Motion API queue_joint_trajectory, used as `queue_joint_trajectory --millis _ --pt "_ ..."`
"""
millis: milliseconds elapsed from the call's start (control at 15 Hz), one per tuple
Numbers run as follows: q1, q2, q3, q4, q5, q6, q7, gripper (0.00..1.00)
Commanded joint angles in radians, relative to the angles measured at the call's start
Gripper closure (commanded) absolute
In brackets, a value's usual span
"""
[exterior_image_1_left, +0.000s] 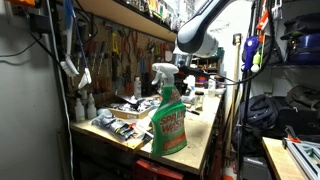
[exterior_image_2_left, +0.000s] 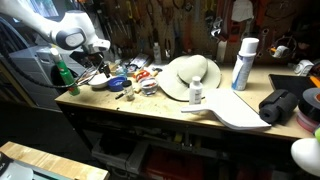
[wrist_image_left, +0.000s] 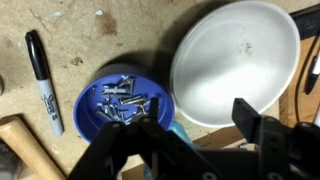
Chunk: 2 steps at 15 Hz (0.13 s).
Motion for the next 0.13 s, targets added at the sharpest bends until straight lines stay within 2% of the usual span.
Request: queue_joint_trajectory --millis 0,67 --pt "-0.014 -0.192 0.012 -0.084 -0.04 -0.034 -0.088 0.0" --pt "-0.011 -0.067 0.012 -0.011 -0.022 -0.007 -0.038 0.1"
